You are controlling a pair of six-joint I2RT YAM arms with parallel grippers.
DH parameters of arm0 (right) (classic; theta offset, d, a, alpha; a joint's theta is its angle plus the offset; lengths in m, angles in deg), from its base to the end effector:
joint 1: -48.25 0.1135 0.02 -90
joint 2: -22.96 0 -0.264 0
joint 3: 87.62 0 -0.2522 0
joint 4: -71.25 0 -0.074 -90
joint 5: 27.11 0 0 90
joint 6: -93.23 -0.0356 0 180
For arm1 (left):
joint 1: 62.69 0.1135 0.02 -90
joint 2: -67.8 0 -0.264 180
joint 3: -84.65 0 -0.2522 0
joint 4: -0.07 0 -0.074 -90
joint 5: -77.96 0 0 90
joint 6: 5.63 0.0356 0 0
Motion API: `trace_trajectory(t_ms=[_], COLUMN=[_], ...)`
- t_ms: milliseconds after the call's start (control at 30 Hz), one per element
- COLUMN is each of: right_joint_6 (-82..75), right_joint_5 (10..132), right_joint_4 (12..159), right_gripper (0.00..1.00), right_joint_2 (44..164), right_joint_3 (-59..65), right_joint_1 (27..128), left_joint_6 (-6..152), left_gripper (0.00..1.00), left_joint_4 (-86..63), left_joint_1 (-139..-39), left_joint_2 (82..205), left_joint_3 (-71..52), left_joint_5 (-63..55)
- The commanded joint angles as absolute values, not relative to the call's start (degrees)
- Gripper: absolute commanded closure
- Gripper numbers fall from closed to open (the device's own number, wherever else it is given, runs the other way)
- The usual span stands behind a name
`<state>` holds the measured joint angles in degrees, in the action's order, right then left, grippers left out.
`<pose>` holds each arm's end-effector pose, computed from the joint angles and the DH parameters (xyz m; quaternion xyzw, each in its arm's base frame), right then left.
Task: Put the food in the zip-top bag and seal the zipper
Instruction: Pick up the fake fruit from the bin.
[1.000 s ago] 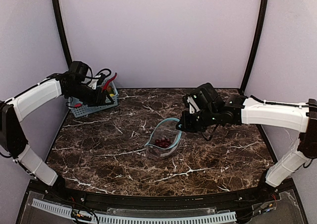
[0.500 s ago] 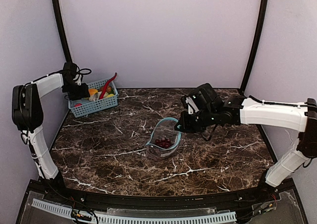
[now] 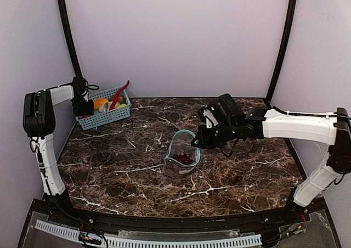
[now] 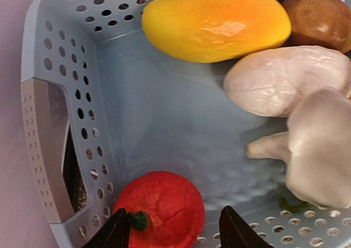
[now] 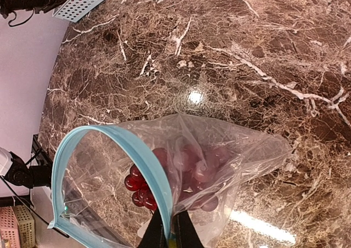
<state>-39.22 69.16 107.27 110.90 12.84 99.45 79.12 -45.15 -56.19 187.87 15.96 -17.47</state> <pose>0.2088 0.2660 0.2639 -0.0913 0.9163 0.3166 0.2279 0.4625 0.0561 0.2150 -0.1118 0.9434 0.0484 0.3083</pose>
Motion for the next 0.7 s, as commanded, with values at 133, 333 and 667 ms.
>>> trace_trajectory(t_ms=[133,333,667], right_joint_6=[-39.2,-39.3,-39.4], right_joint_5=[69.8,70.3,70.7], right_joint_4=[105.5,105.6,105.6], right_gripper=[0.95,0.95,0.95], right_joint_2=[111.0,111.8,112.3], right_joint_3=[12.1,11.4,10.9], right_joint_1=[99.2,99.2,99.2], left_joint_6=[81.4,81.0,79.9], left_gripper=[0.40,0.38,0.38], left_joint_4=[-47.5,-48.0,-47.5], left_joint_1=[-55.6,-55.6,-56.2], left_joint_2=[191.1,191.9,191.7], left_joint_3=[18.0,17.6,16.8], left_joint_5=[-19.9,-17.2,-10.2])
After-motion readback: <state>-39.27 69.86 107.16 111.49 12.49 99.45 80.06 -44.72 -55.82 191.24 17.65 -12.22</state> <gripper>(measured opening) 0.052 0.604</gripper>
